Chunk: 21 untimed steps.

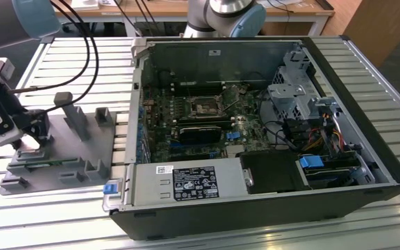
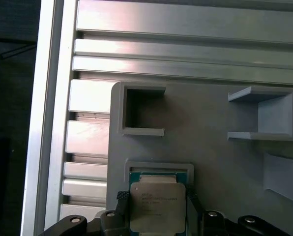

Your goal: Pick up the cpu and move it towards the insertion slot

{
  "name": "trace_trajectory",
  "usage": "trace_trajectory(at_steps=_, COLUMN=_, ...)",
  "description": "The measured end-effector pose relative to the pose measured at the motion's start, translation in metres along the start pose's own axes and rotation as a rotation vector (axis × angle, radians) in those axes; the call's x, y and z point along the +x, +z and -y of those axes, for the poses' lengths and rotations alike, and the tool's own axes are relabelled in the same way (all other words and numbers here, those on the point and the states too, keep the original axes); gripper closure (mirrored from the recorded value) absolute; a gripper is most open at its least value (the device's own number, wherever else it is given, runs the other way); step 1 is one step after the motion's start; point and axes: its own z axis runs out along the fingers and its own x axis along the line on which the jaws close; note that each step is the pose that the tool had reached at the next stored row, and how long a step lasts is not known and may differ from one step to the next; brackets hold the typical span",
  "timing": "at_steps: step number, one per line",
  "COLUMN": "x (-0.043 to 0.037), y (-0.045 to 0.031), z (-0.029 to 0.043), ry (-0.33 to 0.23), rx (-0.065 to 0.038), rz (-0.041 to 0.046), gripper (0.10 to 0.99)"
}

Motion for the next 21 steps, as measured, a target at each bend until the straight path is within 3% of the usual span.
trace_trajectory(at_steps=21, x=0.0003, y=-0.0161, z=-0.0006, ry=0.000, rx=0.000, rz=0.0001, gripper=0.545)
